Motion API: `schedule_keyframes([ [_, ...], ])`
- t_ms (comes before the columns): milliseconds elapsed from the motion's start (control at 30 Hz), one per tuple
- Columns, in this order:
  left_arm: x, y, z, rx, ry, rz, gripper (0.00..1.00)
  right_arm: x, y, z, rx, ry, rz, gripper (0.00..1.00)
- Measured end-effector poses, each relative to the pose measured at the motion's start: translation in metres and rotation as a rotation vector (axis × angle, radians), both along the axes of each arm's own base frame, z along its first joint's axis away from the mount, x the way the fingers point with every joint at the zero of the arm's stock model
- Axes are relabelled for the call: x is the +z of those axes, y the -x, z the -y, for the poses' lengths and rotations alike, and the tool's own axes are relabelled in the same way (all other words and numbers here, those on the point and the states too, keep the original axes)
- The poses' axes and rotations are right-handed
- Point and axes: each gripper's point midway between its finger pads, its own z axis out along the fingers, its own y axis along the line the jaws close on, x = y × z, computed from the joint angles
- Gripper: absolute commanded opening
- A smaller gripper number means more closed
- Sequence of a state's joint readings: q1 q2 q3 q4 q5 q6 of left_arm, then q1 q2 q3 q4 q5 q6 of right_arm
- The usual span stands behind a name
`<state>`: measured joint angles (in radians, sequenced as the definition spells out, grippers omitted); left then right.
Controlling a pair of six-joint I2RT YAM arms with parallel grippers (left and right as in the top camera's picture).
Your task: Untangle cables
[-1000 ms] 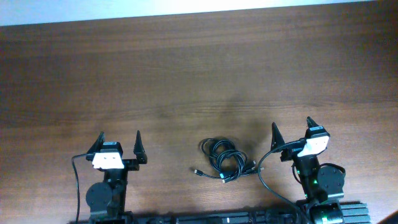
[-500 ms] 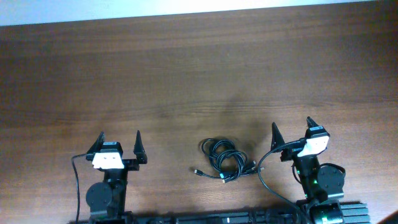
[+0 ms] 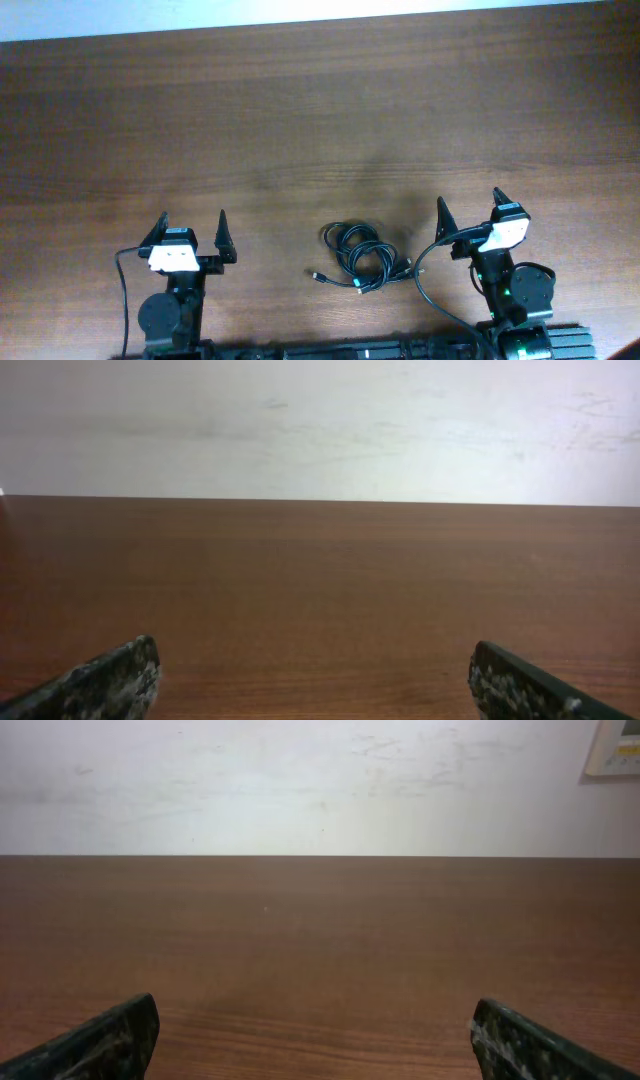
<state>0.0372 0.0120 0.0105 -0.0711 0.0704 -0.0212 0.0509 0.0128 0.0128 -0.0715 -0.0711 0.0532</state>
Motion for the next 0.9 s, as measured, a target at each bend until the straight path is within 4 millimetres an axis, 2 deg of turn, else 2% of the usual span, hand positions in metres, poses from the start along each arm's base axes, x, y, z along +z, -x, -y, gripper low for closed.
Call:
schedule_keyframes([
  [900,-0.0022,0.0008,-0.0028,0.016,-0.001,-0.018,0.99,0.0,0.0,0.0,0.0,0.001,0.0,0.99],
])
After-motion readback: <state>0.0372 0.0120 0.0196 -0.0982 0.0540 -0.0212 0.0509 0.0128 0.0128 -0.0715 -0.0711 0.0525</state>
